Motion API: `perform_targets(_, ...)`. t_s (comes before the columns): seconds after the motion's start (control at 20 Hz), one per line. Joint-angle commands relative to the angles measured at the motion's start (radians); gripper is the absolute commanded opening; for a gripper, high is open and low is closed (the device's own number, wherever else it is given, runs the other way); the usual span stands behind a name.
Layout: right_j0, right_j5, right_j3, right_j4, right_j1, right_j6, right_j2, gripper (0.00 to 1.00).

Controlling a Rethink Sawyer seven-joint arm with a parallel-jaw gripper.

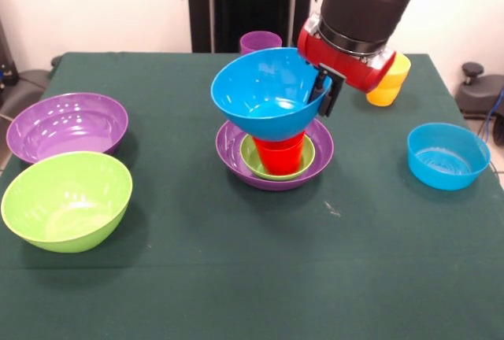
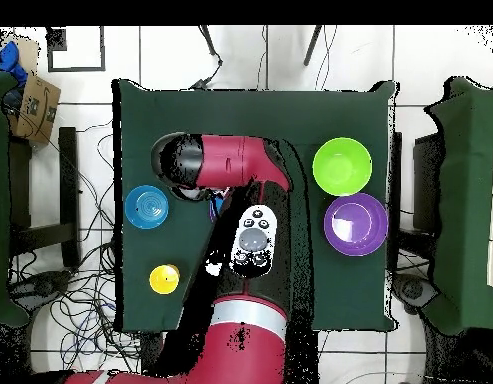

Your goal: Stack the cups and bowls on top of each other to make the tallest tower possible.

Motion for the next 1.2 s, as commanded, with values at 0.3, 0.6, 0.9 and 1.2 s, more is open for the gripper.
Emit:
perform_targets(0.3,-0.008,-0.02,0.112,-0.019,0.014,0.028,0.067,0.0)
perform_targets(0.6,-0.005,-0.08,0.157,-0.032,0.01,0.019,0.073,0.0)
perform_targets(0.9,0.016,-0.116,0.161,-0.047,0.013,0.04,0.057,0.0)
perform_targets(1.2,0.008,-0.161,0.183,-0.036,0.004,0.043,0.065,0.0)
